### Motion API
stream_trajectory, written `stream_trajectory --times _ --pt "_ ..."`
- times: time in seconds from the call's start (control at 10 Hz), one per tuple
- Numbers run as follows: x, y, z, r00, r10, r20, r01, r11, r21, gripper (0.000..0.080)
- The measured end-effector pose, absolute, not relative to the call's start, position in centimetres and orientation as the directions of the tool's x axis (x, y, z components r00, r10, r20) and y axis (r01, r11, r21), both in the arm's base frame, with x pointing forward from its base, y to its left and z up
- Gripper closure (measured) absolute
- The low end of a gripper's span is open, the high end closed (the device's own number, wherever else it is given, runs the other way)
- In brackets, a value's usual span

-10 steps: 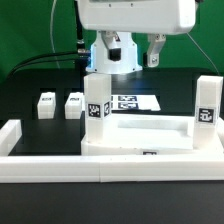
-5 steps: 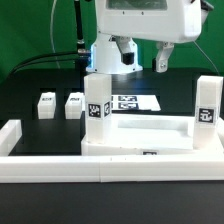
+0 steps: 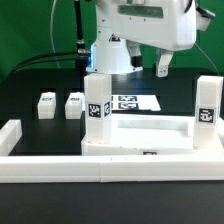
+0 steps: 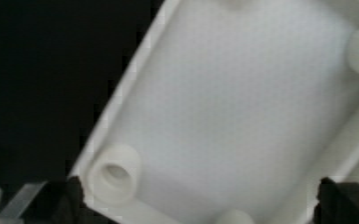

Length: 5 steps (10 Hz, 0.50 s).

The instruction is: Assemble desk

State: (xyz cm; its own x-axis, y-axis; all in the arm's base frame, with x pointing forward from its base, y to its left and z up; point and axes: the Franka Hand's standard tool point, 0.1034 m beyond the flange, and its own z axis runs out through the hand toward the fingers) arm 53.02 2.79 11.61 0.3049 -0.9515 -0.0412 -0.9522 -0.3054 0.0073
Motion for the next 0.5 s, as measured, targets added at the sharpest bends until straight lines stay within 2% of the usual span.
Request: stream_trajectory --times 0.1,0.5 --pt "52.75 3.01 11.15 0.305 -0.951 -0.041 -0.952 -0.306 0.005 0.0151" --pt "52.89 2.92 11.13 0.288 -0.957 -0.045 -0.958 -0.288 -0.005 0.0151"
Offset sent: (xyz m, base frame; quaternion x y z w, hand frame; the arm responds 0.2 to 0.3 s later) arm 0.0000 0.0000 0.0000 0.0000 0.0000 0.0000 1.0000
